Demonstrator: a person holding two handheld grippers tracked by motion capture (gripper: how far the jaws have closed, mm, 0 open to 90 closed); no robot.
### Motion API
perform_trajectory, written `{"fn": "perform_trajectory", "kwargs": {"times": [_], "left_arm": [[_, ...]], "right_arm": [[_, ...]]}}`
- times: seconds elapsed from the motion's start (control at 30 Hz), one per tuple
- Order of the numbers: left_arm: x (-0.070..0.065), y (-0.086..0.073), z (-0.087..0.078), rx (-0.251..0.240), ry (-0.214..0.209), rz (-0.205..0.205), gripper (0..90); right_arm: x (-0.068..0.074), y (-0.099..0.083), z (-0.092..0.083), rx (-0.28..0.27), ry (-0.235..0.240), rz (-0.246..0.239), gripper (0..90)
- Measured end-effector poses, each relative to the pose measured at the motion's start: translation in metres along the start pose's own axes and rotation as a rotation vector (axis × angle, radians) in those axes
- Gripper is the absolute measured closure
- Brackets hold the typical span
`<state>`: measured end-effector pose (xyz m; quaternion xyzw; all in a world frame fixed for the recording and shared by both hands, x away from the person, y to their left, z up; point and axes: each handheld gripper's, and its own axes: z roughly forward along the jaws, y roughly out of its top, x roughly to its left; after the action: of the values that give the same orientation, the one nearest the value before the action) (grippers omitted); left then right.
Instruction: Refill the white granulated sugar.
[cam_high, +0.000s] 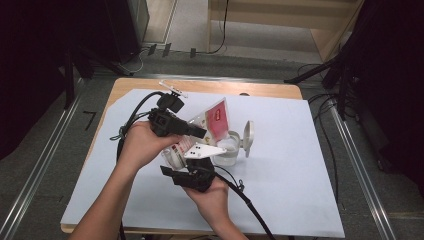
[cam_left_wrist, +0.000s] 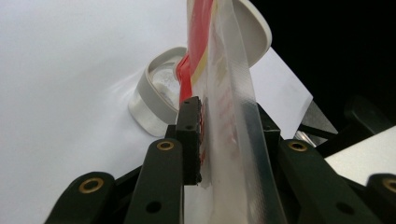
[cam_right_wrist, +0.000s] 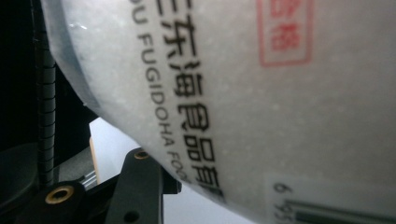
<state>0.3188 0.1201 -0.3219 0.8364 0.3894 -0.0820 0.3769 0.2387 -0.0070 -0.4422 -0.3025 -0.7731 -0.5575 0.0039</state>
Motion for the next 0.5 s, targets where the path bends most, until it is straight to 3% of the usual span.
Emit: {"fn": "perform_trajectory", "kwargs": {"times": [0.33,0.5], "left_arm": [[-0.0073,0.0006,-0.0104,0.007,0.034,0.025,74.2],[-0.0074,0.0004,-0.0066,0.026,0.063,0.033,83.7]], "right_arm": [[0.0027,0.0012,-0.0036,-0.007,0.028,0.010,61.0],[0.0053,0.0008,-0.0017,0.000,0.059,0.014,58.6]]}}
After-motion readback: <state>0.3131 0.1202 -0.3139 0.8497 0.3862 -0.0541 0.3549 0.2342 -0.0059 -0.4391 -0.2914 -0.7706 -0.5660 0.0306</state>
